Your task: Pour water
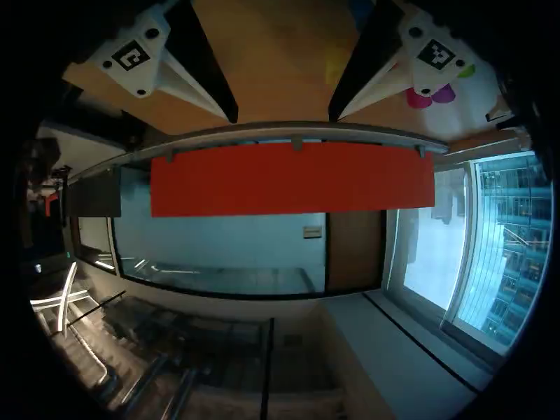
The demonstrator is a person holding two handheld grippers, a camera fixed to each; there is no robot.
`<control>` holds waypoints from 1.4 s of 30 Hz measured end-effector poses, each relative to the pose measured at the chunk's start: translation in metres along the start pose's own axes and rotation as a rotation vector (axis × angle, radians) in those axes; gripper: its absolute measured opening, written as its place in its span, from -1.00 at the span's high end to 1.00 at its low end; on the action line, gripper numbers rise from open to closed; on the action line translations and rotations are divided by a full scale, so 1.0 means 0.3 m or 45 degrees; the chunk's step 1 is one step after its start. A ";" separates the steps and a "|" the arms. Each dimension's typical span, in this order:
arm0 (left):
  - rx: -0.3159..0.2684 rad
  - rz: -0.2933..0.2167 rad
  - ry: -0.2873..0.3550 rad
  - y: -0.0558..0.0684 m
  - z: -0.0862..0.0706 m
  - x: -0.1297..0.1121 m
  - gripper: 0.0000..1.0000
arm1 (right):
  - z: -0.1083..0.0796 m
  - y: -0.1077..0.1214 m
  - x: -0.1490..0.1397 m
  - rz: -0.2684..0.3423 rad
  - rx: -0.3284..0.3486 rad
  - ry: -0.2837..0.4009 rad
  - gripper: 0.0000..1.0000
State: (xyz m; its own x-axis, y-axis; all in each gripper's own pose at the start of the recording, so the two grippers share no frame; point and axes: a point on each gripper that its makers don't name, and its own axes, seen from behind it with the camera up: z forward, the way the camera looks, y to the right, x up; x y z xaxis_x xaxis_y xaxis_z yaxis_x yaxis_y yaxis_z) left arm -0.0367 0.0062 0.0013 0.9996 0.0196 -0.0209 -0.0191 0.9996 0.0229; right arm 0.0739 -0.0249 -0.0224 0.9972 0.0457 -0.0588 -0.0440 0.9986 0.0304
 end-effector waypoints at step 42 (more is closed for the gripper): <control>-0.009 0.004 -0.012 0.010 0.002 -0.019 -0.95 | 0.021 0.035 -0.091 -0.142 -0.019 0.027 -1.00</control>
State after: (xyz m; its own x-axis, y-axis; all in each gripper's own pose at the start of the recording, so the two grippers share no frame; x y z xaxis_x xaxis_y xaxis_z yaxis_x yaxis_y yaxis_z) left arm -0.0423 0.0091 0.0021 0.9997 0.0226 -0.0116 -0.0224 0.9996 0.0162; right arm 0.0467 -0.0159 -0.0142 0.9945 -0.0653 -0.0821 0.0661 0.9978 0.0078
